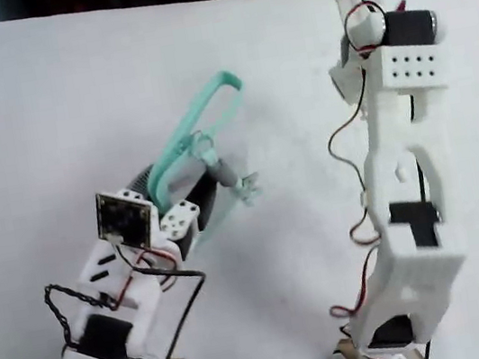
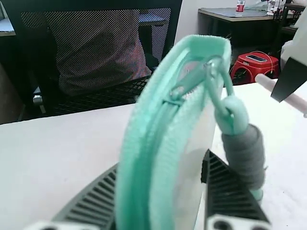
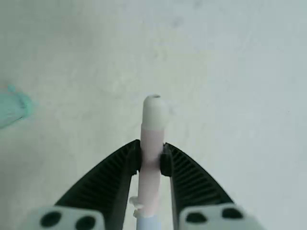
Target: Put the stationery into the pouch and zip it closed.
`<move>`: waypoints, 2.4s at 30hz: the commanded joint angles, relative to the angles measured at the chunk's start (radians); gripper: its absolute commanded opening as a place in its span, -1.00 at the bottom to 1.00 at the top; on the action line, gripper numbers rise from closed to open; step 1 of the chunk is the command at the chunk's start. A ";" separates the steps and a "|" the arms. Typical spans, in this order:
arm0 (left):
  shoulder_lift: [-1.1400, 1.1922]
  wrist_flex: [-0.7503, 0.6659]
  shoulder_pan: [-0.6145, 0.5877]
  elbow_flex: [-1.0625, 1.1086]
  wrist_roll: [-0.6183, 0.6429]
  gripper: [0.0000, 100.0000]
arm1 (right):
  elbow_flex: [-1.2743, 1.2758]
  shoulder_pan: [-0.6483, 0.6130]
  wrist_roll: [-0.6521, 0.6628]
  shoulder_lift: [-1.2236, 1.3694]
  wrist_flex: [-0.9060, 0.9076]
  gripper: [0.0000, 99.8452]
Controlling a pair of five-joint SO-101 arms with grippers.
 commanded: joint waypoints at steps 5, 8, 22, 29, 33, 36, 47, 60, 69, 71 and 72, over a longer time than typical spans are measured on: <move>-0.010 -0.021 -0.001 -0.006 0.003 -0.58 | 0.212 -0.085 -0.083 -0.450 0.016 -0.96; -0.010 -0.020 0.001 -0.006 0.003 -0.58 | 0.342 -0.153 -0.084 -0.608 0.002 -0.96; -0.010 -0.020 0.004 -0.006 0.003 -0.58 | 0.904 -0.476 -0.084 -1.194 -0.842 -0.96; -0.007 -0.021 0.004 -0.006 0.003 -0.58 | 0.908 -0.555 -0.091 -1.193 -1.265 -0.97; -0.007 -0.023 0.004 -0.006 0.003 -0.58 | 0.907 -0.555 -0.092 -1.122 -1.343 -0.97; -0.007 -0.025 0.004 -0.006 0.003 -0.58 | 0.907 -0.556 -0.133 -1.044 -1.354 -0.97; -0.007 -0.026 0.004 -0.006 0.003 -0.58 | 1.011 -0.550 -0.269 -0.964 -1.383 -0.97; -0.007 -0.026 0.004 -0.006 0.003 -0.58 | 1.226 -0.618 -0.267 -1.109 -1.374 -0.97; -0.007 -0.026 0.004 -0.006 0.003 -0.58 | 1.189 -0.608 -0.267 -1.112 -1.254 -0.70; -0.007 -0.026 -0.001 -0.006 0.009 -0.58 | 1.137 -0.608 -0.267 -1.109 -1.181 -0.49; -0.007 -0.026 -0.001 -0.006 0.009 -0.58 | 1.111 -0.608 -0.267 -1.109 -1.152 -0.44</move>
